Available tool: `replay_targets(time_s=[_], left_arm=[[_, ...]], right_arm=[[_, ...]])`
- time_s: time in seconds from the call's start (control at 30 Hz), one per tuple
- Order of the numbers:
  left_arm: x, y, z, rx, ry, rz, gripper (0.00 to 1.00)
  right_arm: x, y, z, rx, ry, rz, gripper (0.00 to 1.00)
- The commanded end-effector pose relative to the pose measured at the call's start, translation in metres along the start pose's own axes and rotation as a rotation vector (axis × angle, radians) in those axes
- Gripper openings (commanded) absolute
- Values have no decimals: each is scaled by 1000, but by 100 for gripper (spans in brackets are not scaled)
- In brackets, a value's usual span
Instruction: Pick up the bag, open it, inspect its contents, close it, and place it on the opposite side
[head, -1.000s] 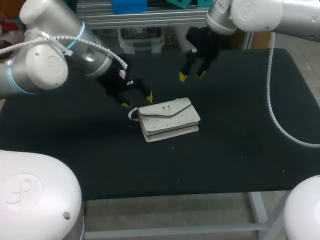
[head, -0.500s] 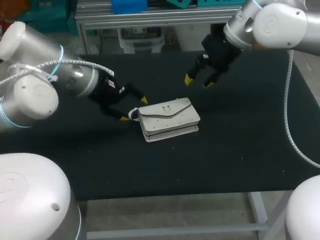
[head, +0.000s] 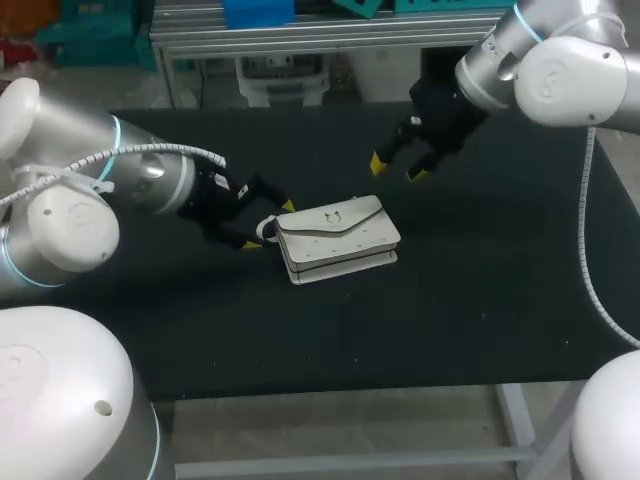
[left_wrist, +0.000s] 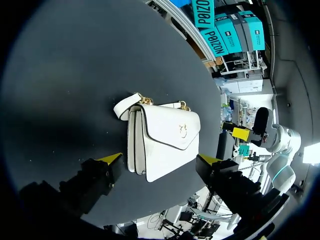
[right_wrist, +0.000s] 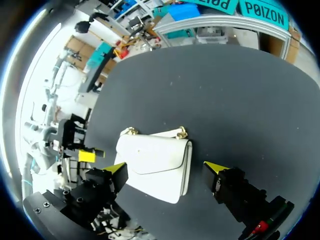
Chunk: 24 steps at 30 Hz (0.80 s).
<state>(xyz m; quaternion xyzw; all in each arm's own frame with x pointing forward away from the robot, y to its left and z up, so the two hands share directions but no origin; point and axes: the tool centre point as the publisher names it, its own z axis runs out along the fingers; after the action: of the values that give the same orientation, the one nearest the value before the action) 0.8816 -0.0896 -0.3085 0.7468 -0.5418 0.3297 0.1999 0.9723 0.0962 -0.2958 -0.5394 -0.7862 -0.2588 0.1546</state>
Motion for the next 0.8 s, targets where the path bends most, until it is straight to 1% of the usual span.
replay_targets(time_s=[0.03, 0.07, 0.1, 0.13, 0.17, 0.2, 0.23, 0.27, 0.3, 0.33, 0.37, 0.47, 0.5, 0.57, 0.63, 0.67, 0.7, 0.77, 0.8], left_arm=[[-1, -2, 8, -14, 55, 14, 100], [-2, -4, 11, -12, 56, 9, 100], [-3, -6, 14, -33, 69, 21, 100], [-5, -8, 18, -19, 70, 9, 100], [-7, -10, 21, -39, 78, 9, 99], [-9, -11, 24, -41, 76, 21, 97], [-11, -11, 27, -39, 93, 29, 95], [-13, -13, 30, -47, 100, 36, 94], [-14, -15, 32, -45, 108, 31, 91], [-15, -17, 34, -56, 131, 32, 81], [-16, -19, 35, -56, 144, 32, 75], [-15, -22, 40, -56, 159, 33, 69], [-15, -23, 41, -54, 164, 33, 69], [-15, -25, 43, -56, 184, 32, 65], [-15, -28, 45, -66, 202, 25, 65], [-15, -28, 46, -66, 202, 26, 64], [-15, -29, 48, -66, 210, 23, 62], [-16, -30, 50, -70, 216, 17, 60], [-16, -30, 51, -67, 227, 8, 58]], right_arm=[[-8, 12, 10, 50, 84, 79, 100], [-9, 14, 14, 63, 72, 96, 100], [-10, 15, 18, 86, 99, 124, 100], [-12, 17, 21, 88, 145, 140, 100], [-13, 18, 25, 97, 147, 148, 100], [-15, 19, 30, 101, 157, 163, 100], [-18, 20, 33, 109, 206, 175, 100], [-20, 21, 36, 110, 207, 183, 100], [-22, 22, 40, 115, 210, 200, 100], [-24, 22, 43, 125, 249, 217, 100], [-25, 23, 45, 129, 256, 223, 100], [-25, 22, 52, 142, 266, 254, 100], [-25, 21, 53, 145, 284, 266, 100], [-26, 20, 56, 149, 281, 293, 100], [-26, 18, 60, 159, 307, 309, 99], [-26, 17, 61, 160, 304, 316, 97], [-25, 16, 63, 164, 316, 325, 98], [-24, 14, 66, 174, 316, 344, 94], [-23, 13, 67, 185, 340, 354, 91]])
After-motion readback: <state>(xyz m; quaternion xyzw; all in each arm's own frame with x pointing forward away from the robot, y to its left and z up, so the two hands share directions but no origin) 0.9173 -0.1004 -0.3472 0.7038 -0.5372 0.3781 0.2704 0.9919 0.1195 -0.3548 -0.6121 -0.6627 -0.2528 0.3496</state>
